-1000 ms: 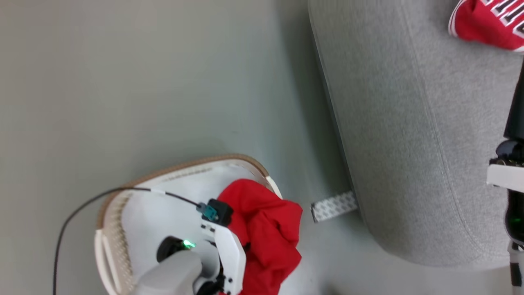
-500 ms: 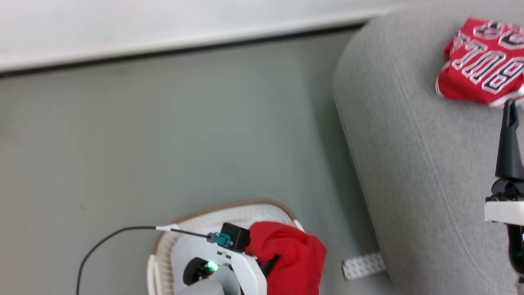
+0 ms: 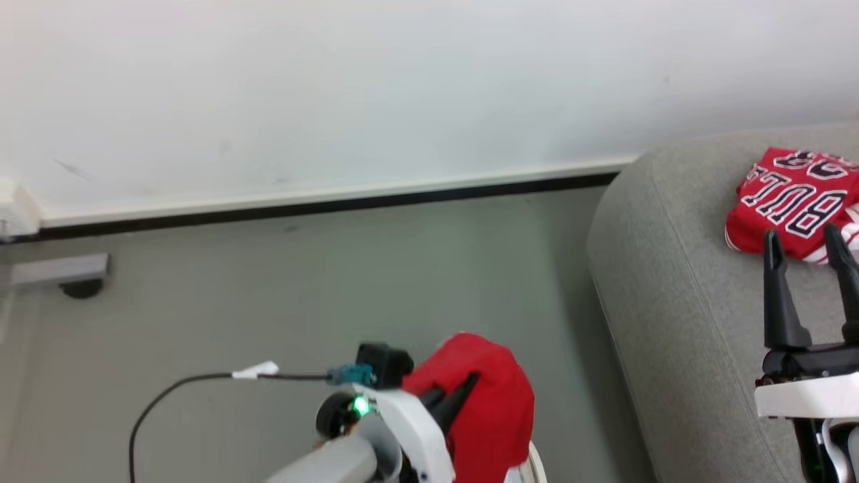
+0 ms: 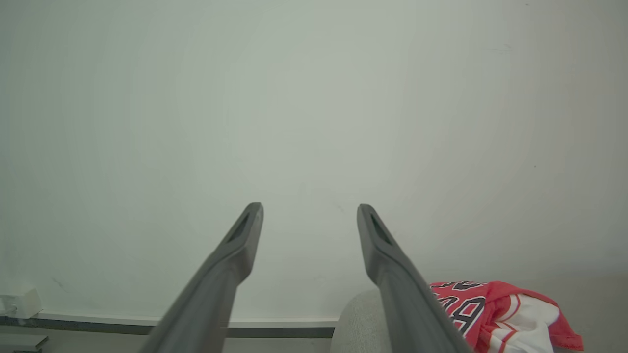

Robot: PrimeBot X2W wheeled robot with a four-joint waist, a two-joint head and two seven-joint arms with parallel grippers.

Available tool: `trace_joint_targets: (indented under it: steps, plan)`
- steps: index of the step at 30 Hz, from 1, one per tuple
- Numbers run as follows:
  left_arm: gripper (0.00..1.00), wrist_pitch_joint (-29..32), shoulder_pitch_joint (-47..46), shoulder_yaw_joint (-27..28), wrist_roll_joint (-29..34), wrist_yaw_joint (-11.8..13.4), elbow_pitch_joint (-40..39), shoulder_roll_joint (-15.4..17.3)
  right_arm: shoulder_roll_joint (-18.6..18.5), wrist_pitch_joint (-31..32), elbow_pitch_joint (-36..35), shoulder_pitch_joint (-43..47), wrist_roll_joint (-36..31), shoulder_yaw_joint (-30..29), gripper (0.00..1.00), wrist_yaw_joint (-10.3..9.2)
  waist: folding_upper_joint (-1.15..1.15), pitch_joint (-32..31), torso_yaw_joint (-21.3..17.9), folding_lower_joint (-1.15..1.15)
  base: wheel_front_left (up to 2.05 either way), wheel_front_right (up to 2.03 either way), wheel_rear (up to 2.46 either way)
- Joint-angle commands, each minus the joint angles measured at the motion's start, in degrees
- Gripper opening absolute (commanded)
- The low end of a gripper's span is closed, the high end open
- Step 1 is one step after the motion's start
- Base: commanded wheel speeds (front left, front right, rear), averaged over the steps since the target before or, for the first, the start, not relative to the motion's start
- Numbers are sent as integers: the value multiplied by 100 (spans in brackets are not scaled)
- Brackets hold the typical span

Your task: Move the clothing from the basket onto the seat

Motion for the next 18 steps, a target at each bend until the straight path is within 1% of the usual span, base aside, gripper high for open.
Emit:
trace_joint_targets:
  steps: [1,5,10,14,18]
  plan:
    - [0,-24,-137,298,144,-14,-239,89,39,2,-17,136,56,7,100,-13,0,-234,149,1,0,0,0]
    - [0,-18,-148,986,591,49,-773,261,141,3,-83,255,69,129,100,-13,0,-355,172,1,0,0,0]
    - [0,-18,-59,1605,1139,269,-1460,480,275,3,-50,398,120,376,100,-13,0,-500,162,1,0,0,0]
    - [0,-18,-67,1874,1473,438,-1853,605,352,3,-12,509,162,573,100,-13,0,-567,174,1,0,0,0]
    - [0,-18,-224,2001,1680,553,-2107,727,429,3,46,590,195,743,100,-13,0,-617,196,1,0,0,0]
